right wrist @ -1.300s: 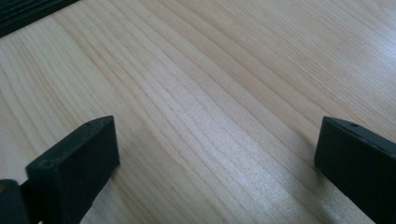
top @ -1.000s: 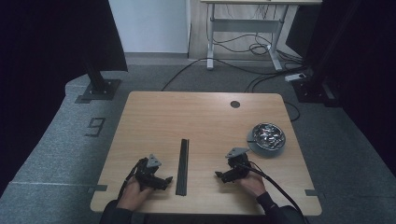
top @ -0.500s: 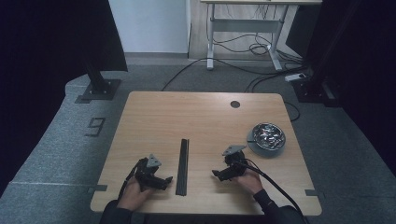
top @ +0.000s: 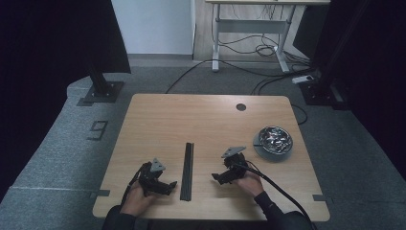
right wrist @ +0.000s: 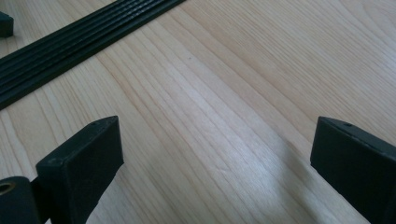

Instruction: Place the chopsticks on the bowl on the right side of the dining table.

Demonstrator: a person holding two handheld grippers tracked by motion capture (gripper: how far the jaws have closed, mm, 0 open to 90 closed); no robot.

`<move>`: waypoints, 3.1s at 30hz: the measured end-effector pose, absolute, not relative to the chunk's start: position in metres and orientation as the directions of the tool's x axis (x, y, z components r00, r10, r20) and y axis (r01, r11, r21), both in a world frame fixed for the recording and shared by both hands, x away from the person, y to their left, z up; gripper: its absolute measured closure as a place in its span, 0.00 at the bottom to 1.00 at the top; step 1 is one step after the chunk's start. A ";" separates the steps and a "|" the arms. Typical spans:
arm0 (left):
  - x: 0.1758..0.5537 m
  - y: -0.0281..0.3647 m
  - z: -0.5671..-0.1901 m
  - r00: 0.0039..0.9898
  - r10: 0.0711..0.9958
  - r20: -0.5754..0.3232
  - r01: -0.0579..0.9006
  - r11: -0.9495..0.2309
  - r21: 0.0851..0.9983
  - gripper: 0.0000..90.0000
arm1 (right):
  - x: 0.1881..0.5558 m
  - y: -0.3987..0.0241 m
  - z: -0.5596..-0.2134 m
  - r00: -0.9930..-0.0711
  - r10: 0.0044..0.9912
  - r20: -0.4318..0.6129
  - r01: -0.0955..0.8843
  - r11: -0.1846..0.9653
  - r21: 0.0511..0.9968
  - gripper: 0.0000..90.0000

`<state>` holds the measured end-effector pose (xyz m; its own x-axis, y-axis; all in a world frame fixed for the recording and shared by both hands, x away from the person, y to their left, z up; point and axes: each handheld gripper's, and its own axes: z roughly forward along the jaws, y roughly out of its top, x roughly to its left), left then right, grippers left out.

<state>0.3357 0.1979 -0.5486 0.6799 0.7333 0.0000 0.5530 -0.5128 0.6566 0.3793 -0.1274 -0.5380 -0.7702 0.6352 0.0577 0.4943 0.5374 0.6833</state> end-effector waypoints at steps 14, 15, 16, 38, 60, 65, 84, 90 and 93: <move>0.336 0.198 -0.549 0.680 0.733 0.000 0.553 -0.513 0.657 0.00 | 0.388 -0.101 -0.528 -0.779 0.624 0.053 0.482 0.544 0.686 0.01; 0.336 0.198 -0.549 0.680 0.733 0.000 0.553 -0.512 0.657 0.00 | 0.389 -0.100 -0.527 -0.780 0.623 0.054 0.483 0.544 0.687 0.01; 0.336 0.198 -0.549 0.680 0.733 0.000 0.553 -0.513 0.657 0.00 | 0.390 -0.098 -0.527 -0.778 0.626 0.056 0.487 0.542 0.685 0.01; 0.336 0.198 -0.549 0.680 0.733 0.000 0.553 -0.513 0.656 0.00 | 0.403 -0.053 -0.528 -0.773 0.633 0.042 0.487 0.551 0.678 0.01; 0.336 0.198 -0.549 0.679 0.734 -0.001 0.553 -0.512 0.657 0.00 | 0.415 -0.034 -0.541 -0.761 0.648 -0.007 0.486 0.578 0.655 0.03; 0.336 0.198 -0.548 0.681 0.732 0.001 0.553 -0.515 0.655 0.00 | 0.415 -0.033 -0.542 -0.761 0.648 -0.003 0.488 0.576 0.656 0.03; 0.336 0.198 -0.549 0.680 0.733 0.001 0.553 -0.514 0.656 0.00 | 0.408 -0.044 -0.545 -0.765 0.643 -0.023 0.486 0.601 0.634 0.01; 0.336 0.198 -0.549 0.679 0.734 0.001 0.553 -0.513 0.656 0.00 | 0.406 -0.056 -0.547 -0.751 0.661 -0.003 0.507 0.579 0.639 0.00; 0.336 0.198 -0.549 0.679 0.734 0.001 0.553 -0.513 0.656 0.00 | 0.407 -0.060 -0.547 -0.743 0.670 -0.001 0.514 0.571 0.640 0.00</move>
<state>0.3355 0.1978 -0.5485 0.6795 0.7337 0.0008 0.5533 -0.5132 0.6561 0.4069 -0.0598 -0.5471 -0.7425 0.6698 -0.0010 0.5144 0.5712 0.6396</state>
